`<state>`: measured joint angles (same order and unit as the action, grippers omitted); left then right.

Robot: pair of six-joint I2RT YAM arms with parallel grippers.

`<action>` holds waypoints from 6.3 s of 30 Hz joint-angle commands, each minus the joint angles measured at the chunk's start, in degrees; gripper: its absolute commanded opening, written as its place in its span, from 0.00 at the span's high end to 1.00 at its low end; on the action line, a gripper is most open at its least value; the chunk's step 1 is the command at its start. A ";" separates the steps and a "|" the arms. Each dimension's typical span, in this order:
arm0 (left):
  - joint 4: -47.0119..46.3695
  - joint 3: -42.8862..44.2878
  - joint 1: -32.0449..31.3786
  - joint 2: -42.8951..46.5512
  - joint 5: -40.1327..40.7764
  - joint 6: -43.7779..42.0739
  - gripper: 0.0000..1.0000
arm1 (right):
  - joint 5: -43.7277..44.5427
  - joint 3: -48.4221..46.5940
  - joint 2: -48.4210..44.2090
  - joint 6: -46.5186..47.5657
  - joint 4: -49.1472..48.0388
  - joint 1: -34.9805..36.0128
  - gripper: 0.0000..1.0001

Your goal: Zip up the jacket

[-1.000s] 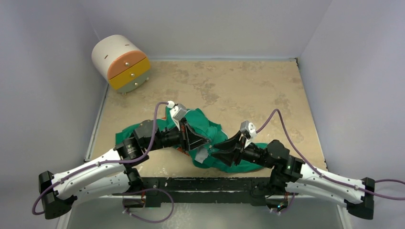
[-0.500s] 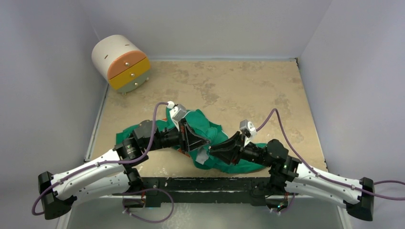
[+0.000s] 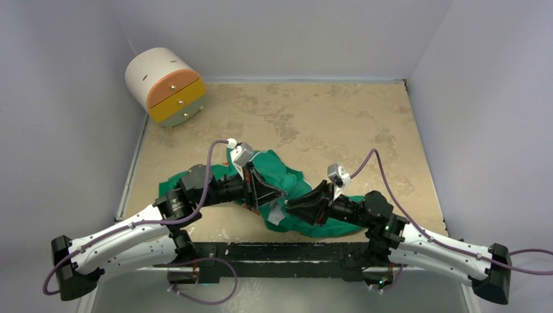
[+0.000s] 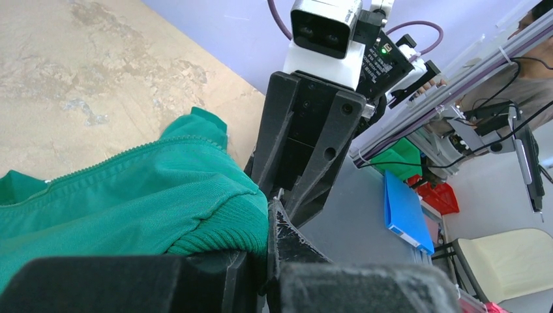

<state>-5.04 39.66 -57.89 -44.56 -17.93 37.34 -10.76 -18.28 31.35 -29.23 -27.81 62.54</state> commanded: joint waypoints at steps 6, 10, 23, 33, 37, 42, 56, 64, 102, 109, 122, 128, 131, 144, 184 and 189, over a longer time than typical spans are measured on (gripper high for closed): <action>-4.19 2.80 -0.26 0.97 -1.78 -1.47 1.00 | -4.48 -0.40 3.04 -0.59 -8.55 -1.00 0.72; -4.03 2.88 -0.27 0.96 -1.67 -1.49 1.00 | -5.30 -0.96 4.29 0.01 -8.34 -1.28 0.75; -4.37 2.54 -0.26 0.71 -2.13 -1.36 1.00 | -4.52 -1.25 4.53 -0.46 -9.26 -1.52 1.00; -2.58 2.87 -0.29 1.18 -2.72 -2.06 1.00 | 8.42 -3.02 -4.24 0.43 4.13 -1.54 1.00; -1.73 3.36 -0.28 0.89 -3.19 -2.69 1.00 | 12.66 -5.01 -6.50 1.47 8.18 -1.55 1.00; -1.51 3.58 -0.29 -0.10 -4.23 -2.80 1.00 | 13.69 -6.94 -5.32 3.08 9.36 -1.54 1.00; -2.57 3.69 -0.30 -1.44 -7.30 -1.93 1.00 | 22.17 -11.98 -0.71 5.77 12.62 -1.56 1.00; -2.99 3.80 -0.38 -1.16 -7.67 -1.43 1.00 | 27.68 -13.15 0.58 5.92 14.50 -1.56 1.00; 19.73 6.94 -0.65 4.33 21.58 -0.19 0.67 | 7.01 -10.76 10.49 10.12 0.22 -1.55 1.00; 20.33 7.11 -0.65 3.89 22.33 0.71 0.58 | 5.33 -10.00 11.19 10.08 -1.80 -1.50 1.00; 14.12 4.07 -0.65 2.86 19.00 10.38 0.37 | 5.40 -10.18 14.44 9.81 -3.72 -1.52 1.00; 12.43 1.92 -0.65 2.69 19.38 14.34 0.40 | 4.13 -9.72 14.41 9.81 -4.83 -1.47 1.00; 12.75 1.95 -0.65 1.37 19.30 14.69 0.41 | 4.25 -9.40 14.34 9.77 -5.09 -1.49 1.00; 10.55 0.73 -0.65 0.20 23.11 18.92 0.61 | 2.85 -8.37 14.65 9.46 -6.11 -1.46 1.00; 11.18 -0.46 -0.65 2.85 20.02 16.53 1.00 | 21.78 -10.39 14.52 2.28 4.33 -1.49 1.00; 14.20 0.63 -0.65 2.80 20.19 14.78 1.00 | 26.95 -11.42 14.47 0.94 7.68 -1.59 1.00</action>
<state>7.77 38.74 -58.52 -43.68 4.67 55.29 3.57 -27.18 46.44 -27.46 -24.58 62.33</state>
